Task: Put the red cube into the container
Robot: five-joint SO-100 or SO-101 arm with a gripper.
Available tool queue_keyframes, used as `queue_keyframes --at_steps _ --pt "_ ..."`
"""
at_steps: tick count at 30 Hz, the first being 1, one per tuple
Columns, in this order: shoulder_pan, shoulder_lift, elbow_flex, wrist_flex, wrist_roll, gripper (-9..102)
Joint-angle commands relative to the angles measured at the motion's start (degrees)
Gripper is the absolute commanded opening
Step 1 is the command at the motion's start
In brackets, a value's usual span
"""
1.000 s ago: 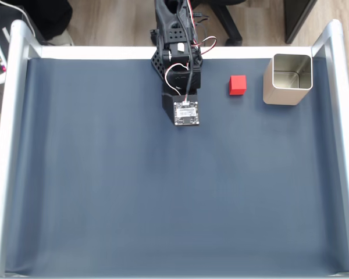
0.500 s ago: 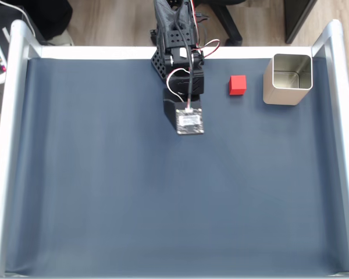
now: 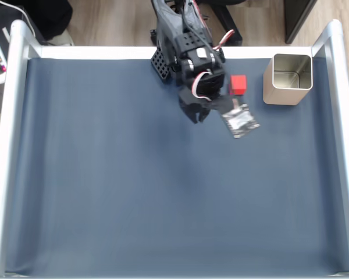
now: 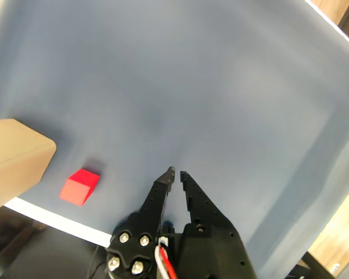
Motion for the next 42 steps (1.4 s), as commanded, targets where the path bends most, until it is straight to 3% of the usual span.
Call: queue_keyframes --at_steps 1,8,21,25,34,42 --pt "-5.1 -2.9 -6.8 1.1 0.1 0" --pt "-18.7 -4.3 -9.8 1.7 -0.6 0" --pt "-40.7 3.6 -11.3 15.6 -2.5 0" --pt "-42.5 5.4 -10.9 17.0 -5.0 0" --pt "-44.6 6.7 -10.8 17.2 -12.0 16" --pt "-47.8 5.9 -8.7 17.0 -15.2 21"
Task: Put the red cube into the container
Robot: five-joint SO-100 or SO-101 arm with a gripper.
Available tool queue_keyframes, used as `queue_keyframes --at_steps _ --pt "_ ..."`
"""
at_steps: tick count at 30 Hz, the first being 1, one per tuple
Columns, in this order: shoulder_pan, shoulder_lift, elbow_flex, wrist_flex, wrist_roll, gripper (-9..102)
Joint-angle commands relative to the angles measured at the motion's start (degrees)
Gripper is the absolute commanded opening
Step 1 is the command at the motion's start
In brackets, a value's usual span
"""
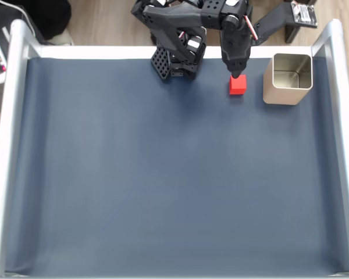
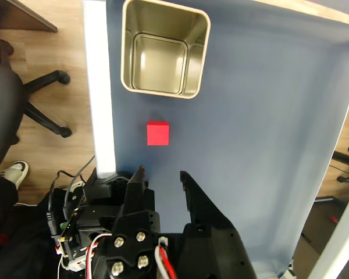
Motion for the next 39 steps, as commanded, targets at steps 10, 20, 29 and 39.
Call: queue_keyframes --at_steps 10,20,29,39 --pt "-7.1 -1.8 5.8 -6.2 4.7 26" --pt "-7.0 -5.2 11.3 -15.6 5.6 26" --pt "-5.7 -9.8 15.8 -25.1 7.7 25" --pt "-2.9 -14.1 18.8 -34.5 6.7 25"
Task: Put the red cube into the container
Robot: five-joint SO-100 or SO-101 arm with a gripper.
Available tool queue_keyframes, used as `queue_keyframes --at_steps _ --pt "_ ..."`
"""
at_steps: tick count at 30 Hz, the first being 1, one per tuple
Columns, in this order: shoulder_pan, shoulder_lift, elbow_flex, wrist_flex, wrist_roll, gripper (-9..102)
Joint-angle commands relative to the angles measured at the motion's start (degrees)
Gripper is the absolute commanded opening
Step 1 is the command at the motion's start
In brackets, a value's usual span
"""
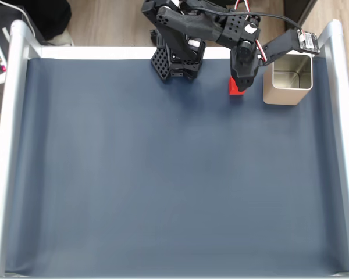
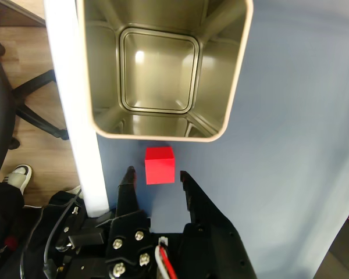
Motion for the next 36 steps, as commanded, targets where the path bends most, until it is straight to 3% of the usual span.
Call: queue_keyframes --at_steps 1,25,36 --pt "0.5 -0.4 0.0 -2.3 -0.5 25" --pt "0.7 -0.7 4.7 -7.8 0.0 22" --pt "1.0 -2.0 5.4 -10.1 1.3 13"
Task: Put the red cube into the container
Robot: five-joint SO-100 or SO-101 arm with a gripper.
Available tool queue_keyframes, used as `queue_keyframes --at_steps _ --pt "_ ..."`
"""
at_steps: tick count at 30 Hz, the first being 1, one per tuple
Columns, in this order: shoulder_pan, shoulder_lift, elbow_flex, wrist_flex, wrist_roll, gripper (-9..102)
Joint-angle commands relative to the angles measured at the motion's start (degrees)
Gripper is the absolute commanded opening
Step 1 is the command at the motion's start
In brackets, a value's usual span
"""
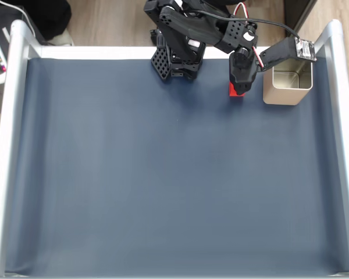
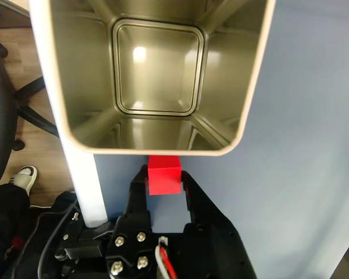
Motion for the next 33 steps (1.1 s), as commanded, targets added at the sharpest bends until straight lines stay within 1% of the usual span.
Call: queue_keyframes --at_steps 1,4,7,14,16,19,29,33 --pt "0.4 -0.3 -0.3 -0.9 0.8 11" --pt "0.4 -0.7 -0.2 -1.3 1.3 4" --pt "0.3 -0.8 -0.2 -1.3 2.0 0" --pt "0.4 -0.9 -0.2 -1.3 2.7 0" --pt "0.3 0.4 -1.2 -0.7 4.4 0" --pt "0.4 2.6 -4.1 2.5 5.2 0" --pt "0.6 9.2 -17.1 17.4 5.7 0" --pt "0.7 10.6 -21.4 21.3 4.2 0"
